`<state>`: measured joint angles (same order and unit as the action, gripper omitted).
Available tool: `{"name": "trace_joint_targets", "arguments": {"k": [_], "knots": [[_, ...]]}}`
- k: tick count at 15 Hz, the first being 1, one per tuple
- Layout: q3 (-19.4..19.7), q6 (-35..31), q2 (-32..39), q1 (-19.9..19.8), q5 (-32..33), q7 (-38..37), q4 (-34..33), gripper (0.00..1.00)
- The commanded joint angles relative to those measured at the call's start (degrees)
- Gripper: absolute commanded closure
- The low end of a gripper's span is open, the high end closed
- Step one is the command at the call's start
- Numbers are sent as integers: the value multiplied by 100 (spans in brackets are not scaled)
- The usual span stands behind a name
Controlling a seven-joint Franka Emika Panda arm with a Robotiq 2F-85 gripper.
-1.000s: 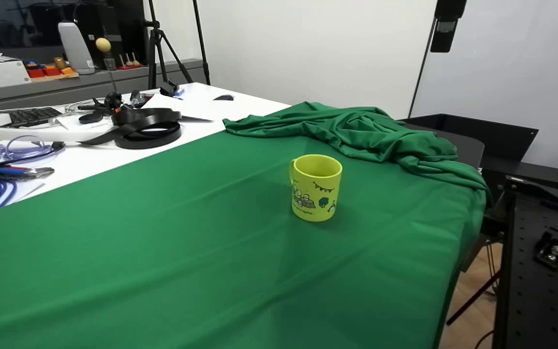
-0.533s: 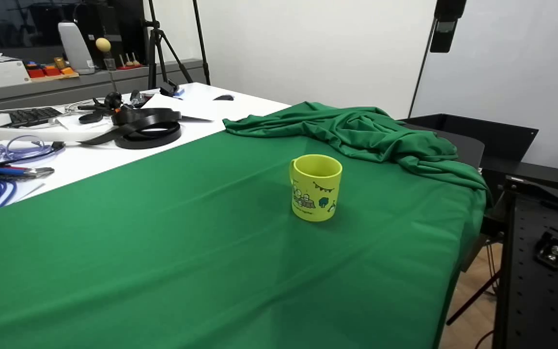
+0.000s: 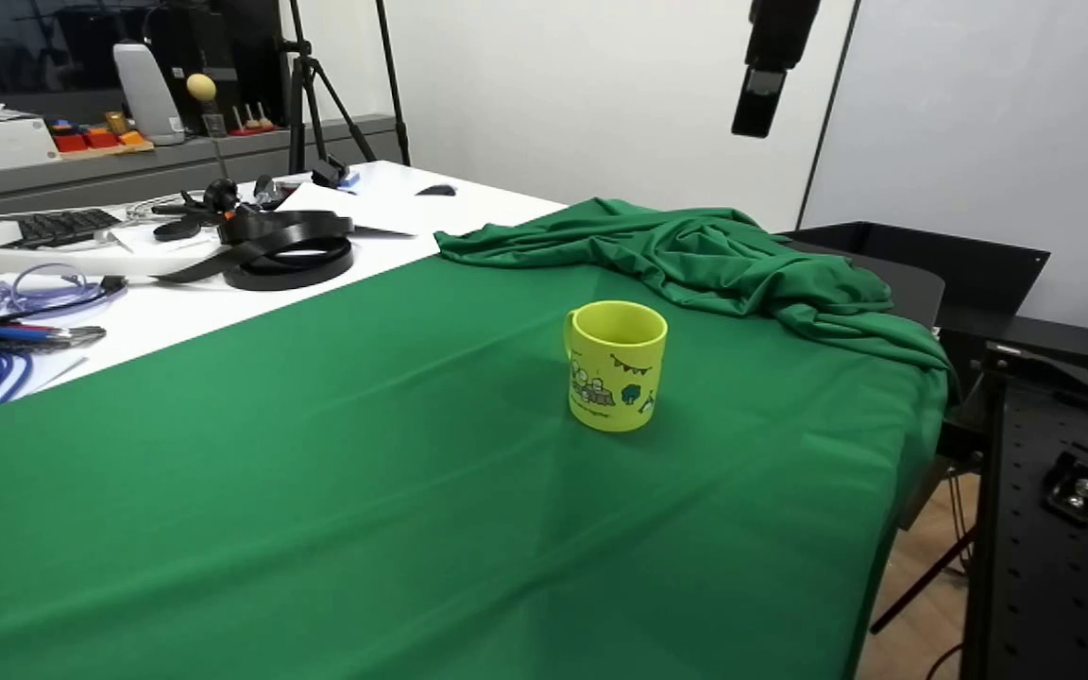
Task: Move the mug to the left
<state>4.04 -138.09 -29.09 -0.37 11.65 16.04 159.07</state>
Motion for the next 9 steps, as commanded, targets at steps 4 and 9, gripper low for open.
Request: {"name": "trace_joint_targets", "arguments": {"k": [4, 9], "knots": [[84, -461, 502, 657, -880, 701, -18, 0], [-103, -1208, 658, 564, -706, 338, 155, 0]]}}
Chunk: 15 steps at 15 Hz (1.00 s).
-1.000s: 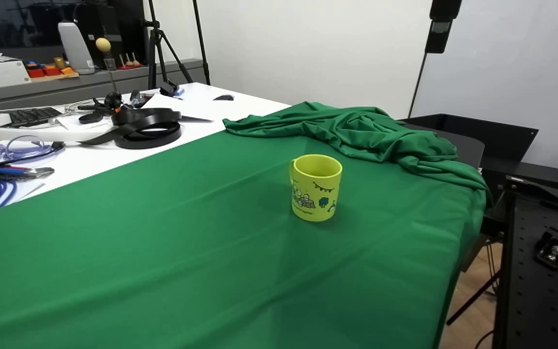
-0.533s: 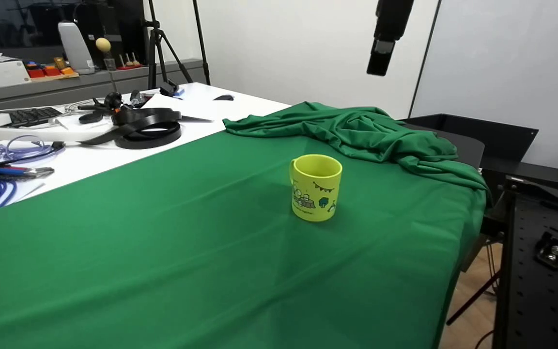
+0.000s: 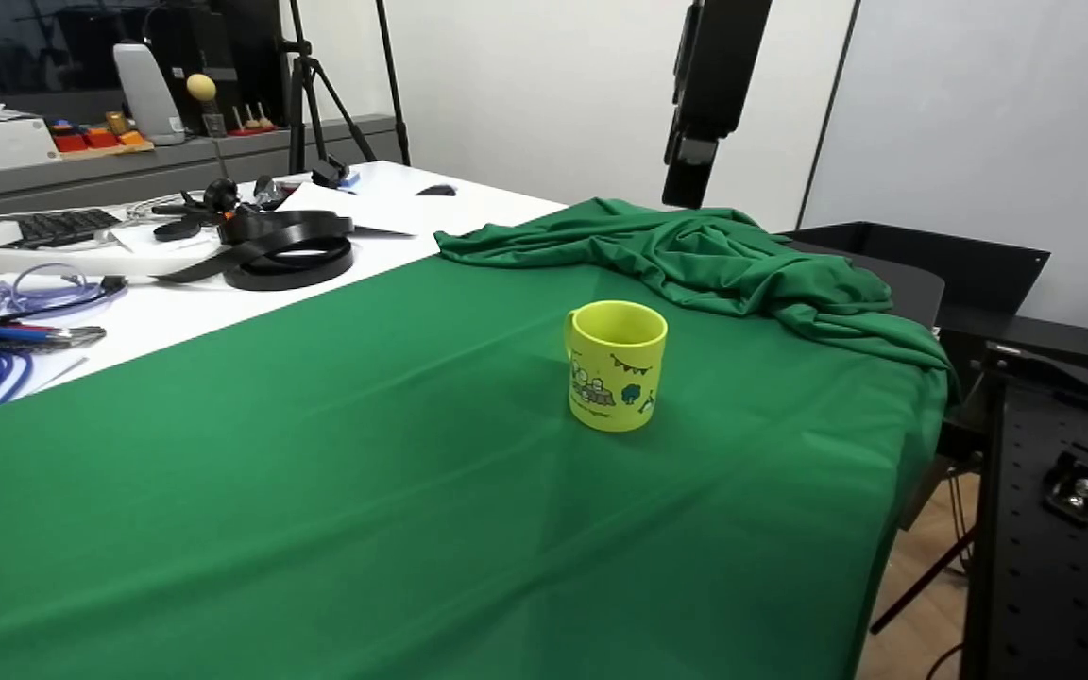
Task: Move the mug to the left
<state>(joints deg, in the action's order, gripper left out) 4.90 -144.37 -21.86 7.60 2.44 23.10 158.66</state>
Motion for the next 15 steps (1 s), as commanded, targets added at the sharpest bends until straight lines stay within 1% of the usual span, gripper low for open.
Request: {"name": "trace_joint_targets", "arguments": {"k": [1, 3, 5, 9, 15], "knots": [[-247, -801, 176, -315, 261, -547, 33, 0], [-281, -1242, 473, -404, 219, -767, 60, 0], [-327, -1459, 761, -471, 224, -896, 46, 0], [-387, -1714, 1524, -522, 265, -1004, -139, 0], [-409, -1802, 2539, -605, 441, -1038, -569, 0]]}}
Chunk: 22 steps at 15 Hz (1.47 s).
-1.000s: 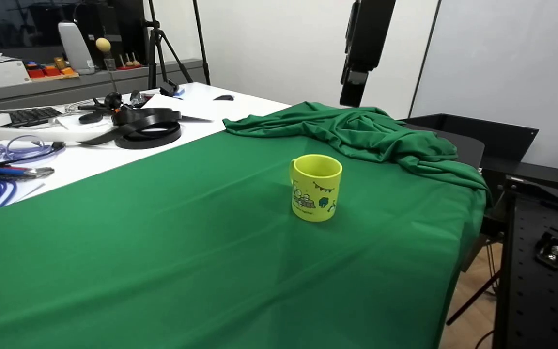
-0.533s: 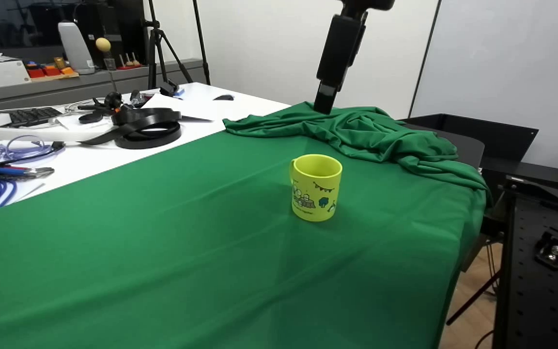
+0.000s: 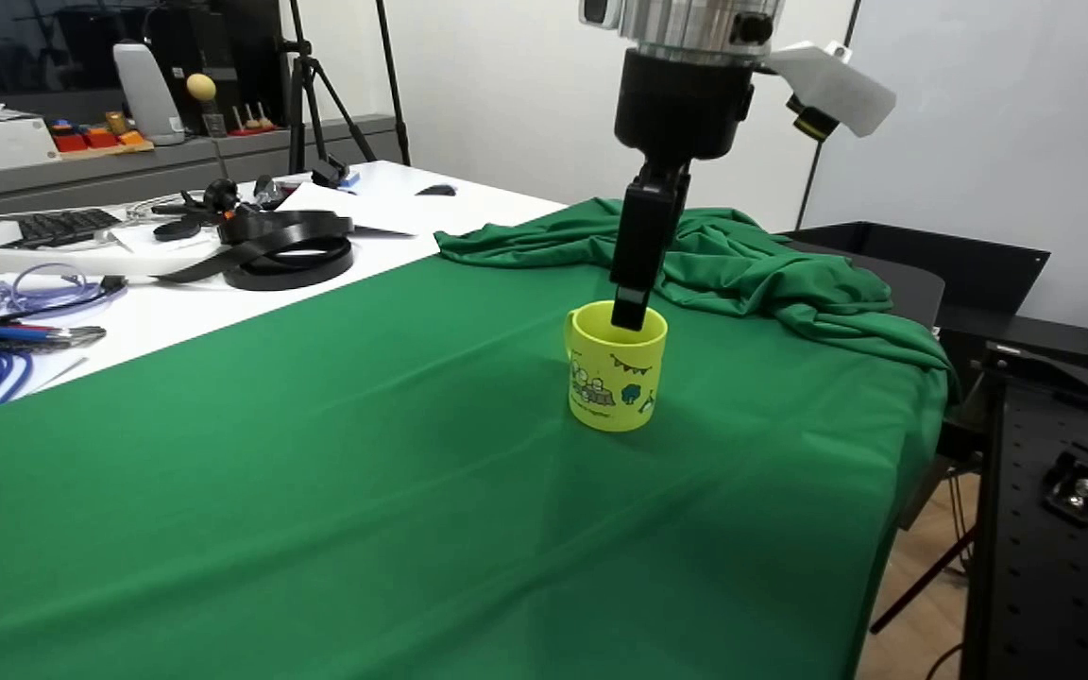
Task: Move the mug to the left
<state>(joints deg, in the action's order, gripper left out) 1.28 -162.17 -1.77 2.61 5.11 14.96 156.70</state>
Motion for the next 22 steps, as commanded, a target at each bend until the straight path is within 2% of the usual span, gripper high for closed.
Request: {"name": "trace_joint_targets", "arguments": {"k": [1, 10, 11, 13, 22], "knots": [[-31, -2, 684, -128, 223, -236, -469, 0], [55, 48, 1739, -83, 518, -350, -1208, 0], [64, 46, 1809, -72, 562, -367, -1260, 25], [29, 45, 1884, -81, 576, -362, -1322, 33], [-224, 119, 1752, -223, 345, -134, -1265, 95]]}}
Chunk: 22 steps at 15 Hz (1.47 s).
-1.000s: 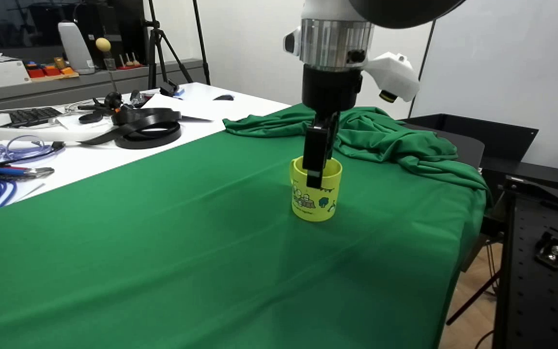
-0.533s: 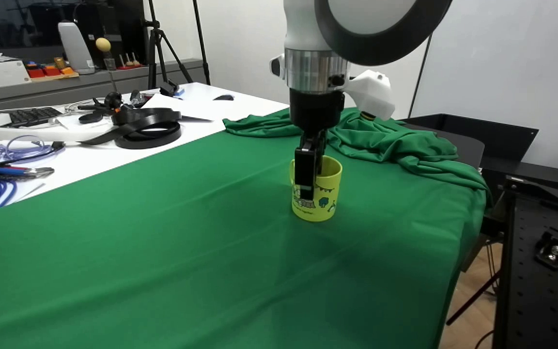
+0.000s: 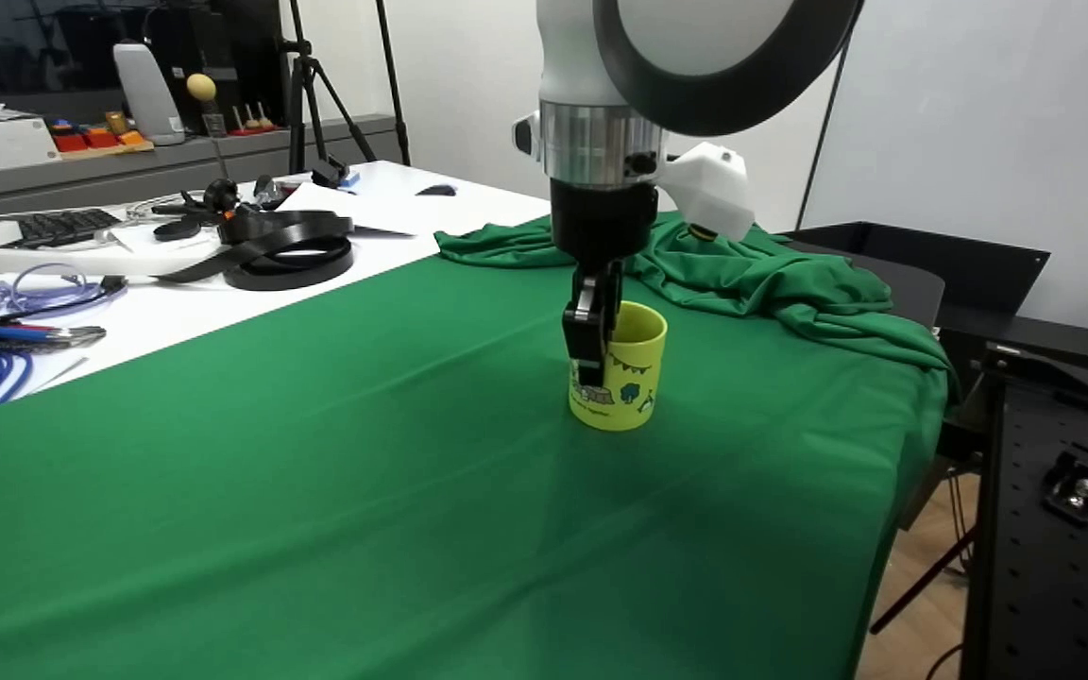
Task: Move the mug to the left
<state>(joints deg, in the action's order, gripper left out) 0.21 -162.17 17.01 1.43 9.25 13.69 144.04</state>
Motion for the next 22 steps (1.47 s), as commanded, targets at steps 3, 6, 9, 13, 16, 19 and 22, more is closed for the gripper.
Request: {"name": "trace_joint_targets", "arguments": {"k": [3, 6, 9, 13, 16, 19, 22], "knots": [[-296, 304, -203, -237, -287, 203, 15, 100], [-360, 434, -317, -261, -360, 285, -1, 97], [-411, 563, -491, -175, -287, 271, -71, 97], [-521, 665, -572, 33, -190, 173, -337, 97], [-621, 772, -385, 166, -257, 124, -701, 97], [-727, 1056, -148, 233, -379, 153, -1055, 97], [-754, 1194, 79, 286, -353, 161, -1297, 97]]}}
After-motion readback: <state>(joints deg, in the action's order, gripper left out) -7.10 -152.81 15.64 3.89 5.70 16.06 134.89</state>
